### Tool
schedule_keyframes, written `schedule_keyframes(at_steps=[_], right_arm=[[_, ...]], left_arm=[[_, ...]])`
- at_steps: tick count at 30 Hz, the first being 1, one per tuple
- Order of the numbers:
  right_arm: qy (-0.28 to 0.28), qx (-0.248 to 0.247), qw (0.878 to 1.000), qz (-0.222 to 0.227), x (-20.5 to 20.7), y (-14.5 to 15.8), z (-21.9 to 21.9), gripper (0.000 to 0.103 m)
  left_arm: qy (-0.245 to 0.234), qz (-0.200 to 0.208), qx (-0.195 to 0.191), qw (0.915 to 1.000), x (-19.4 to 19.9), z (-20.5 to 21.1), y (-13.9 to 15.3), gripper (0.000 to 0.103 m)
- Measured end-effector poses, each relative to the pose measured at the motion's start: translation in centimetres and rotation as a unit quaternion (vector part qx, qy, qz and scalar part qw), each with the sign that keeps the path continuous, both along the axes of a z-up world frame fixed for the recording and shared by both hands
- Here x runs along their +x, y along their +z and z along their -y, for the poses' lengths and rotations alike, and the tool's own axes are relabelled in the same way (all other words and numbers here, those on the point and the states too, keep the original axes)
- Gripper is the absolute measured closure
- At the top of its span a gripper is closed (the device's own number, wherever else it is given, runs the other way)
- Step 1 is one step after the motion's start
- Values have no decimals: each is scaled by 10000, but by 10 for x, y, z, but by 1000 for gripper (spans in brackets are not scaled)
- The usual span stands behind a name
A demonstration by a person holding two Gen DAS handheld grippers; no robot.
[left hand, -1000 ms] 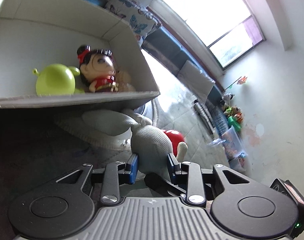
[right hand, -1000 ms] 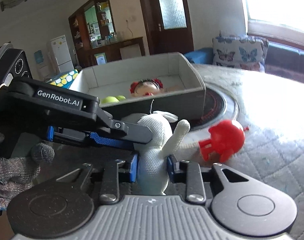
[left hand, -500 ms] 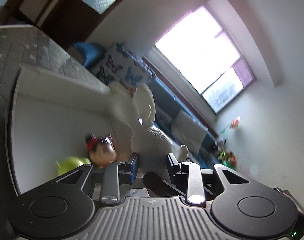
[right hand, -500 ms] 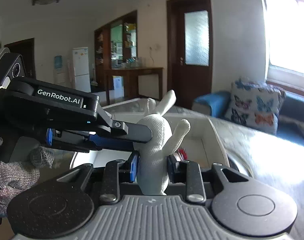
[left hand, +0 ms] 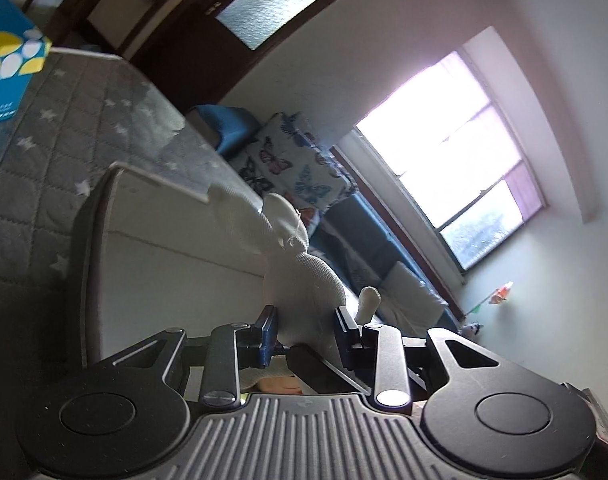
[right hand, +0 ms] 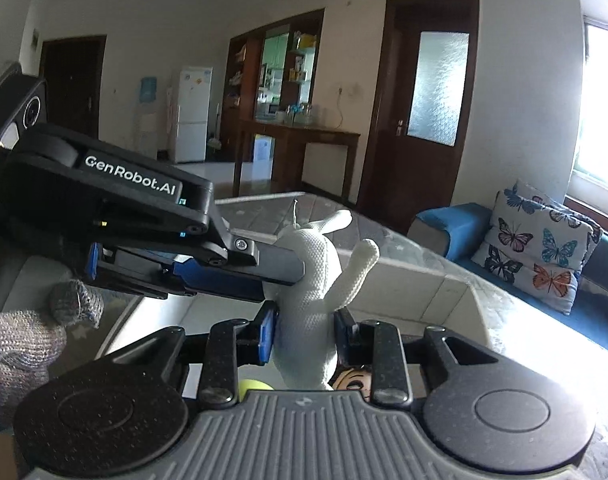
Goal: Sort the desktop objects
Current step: 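Carry the bunny into the white box and open the left gripper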
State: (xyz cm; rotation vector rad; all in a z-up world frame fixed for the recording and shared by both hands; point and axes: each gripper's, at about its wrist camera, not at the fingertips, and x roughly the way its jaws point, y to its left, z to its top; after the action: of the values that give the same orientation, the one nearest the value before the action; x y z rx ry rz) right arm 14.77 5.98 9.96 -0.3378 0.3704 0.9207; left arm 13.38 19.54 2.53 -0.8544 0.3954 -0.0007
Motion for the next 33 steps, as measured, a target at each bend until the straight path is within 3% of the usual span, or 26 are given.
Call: schedule_keyframes(at_steps=[3, 6, 8, 9, 20, 33], right_arm=[[-41, -84, 10000, 20, -3, -8, -4, 73], [-97, -112, 9999, 43, -9, -13, -2, 62], [-126, -30, 9999, 29, -12, -13, 3, 44], [-130, 32, 9999, 23, -14, -13, 6, 42], [-379, 149, 9991, -98, -34, -16, 51, 40], [-954, 340, 9938, -451, -45, -25, 108, 27]], left_arm=[[89, -55, 37, 9999, 2, -2, -6, 71], [170, -97, 49, 9998, 2, -4, -8, 71], [187, -101, 56, 9998, -1, -4, -7, 71], [205, -106, 85, 9997, -3, -4, -7, 71], [105, -99, 225, 9996, -19, 9, -2, 71], [-759, -40, 421, 9962, -31, 62, 2, 71]])
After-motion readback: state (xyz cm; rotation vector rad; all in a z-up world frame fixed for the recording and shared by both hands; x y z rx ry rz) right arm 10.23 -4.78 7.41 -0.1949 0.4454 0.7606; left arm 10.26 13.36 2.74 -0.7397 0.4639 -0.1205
